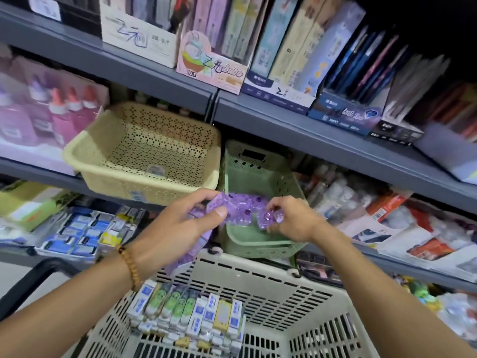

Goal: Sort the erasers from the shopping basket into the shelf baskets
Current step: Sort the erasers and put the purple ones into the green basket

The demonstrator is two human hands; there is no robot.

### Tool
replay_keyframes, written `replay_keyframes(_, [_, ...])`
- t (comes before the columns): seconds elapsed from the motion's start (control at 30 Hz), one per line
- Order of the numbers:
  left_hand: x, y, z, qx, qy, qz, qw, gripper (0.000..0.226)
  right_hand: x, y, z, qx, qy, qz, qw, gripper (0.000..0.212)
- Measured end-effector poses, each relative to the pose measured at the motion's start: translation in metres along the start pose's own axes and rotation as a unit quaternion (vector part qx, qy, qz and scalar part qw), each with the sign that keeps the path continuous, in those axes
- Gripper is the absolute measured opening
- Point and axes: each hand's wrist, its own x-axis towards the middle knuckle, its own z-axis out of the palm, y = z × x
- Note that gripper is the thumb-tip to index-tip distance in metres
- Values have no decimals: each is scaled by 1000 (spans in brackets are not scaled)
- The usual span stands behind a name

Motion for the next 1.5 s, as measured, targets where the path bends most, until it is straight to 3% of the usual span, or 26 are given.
replay_keyframes(0.2, [6, -7, 1, -16, 14, -19, 1000, 18, 15, 6, 14, -8, 26, 19, 999, 39])
replay_keyframes(0.37, [7, -7, 5, -10, 5, -32, 999, 23, 20, 5, 22, 28, 34, 34, 998, 40])
replay_keyframes(0.47, [5, -5, 6, -13, 0, -23, 1000, 14, 16, 6, 19, 63, 88, 29, 994, 40])
replay_keyframes(0.53, [6, -5, 6, -14, 7, -27, 1000, 14, 9, 8, 13, 171, 105, 12, 980, 36])
replay_keyframes(0.63, [6, -6, 5, -18, 3, -37, 999, 19, -3, 5, 4, 405, 39, 10, 914, 12])
replay_keyframes(0.7, [6, -7, 5, -20, 5, -46, 999, 26, -9, 6, 1, 456, 31, 14, 889, 23])
replay_keyframes(0.8, [5, -5, 5, -22, 6, -52, 998, 36, -16, 12, -1, 391, 59, -14, 919, 32])
replay_keyframes(0.97, [6, -5, 5, -40, 9, -44, 998, 21, -21, 20, -1, 334, 84, -43, 938, 40])
replay_keyframes(1.07, [6, -4, 4, -40, 12, -47, 998, 24, -18, 24, -1, 160, 107, -8, 981, 49])
replay_keyframes(1.2, [6, -5, 3, -45, 15, -42, 998, 27, -11, 23, -2, 17, 86, 24, 996, 55])
replay_keyframes(1.5, [9, -6, 2, -57, 25, -27, 998, 18, 13, 7, 3, -60, 23, 61, 996, 29])
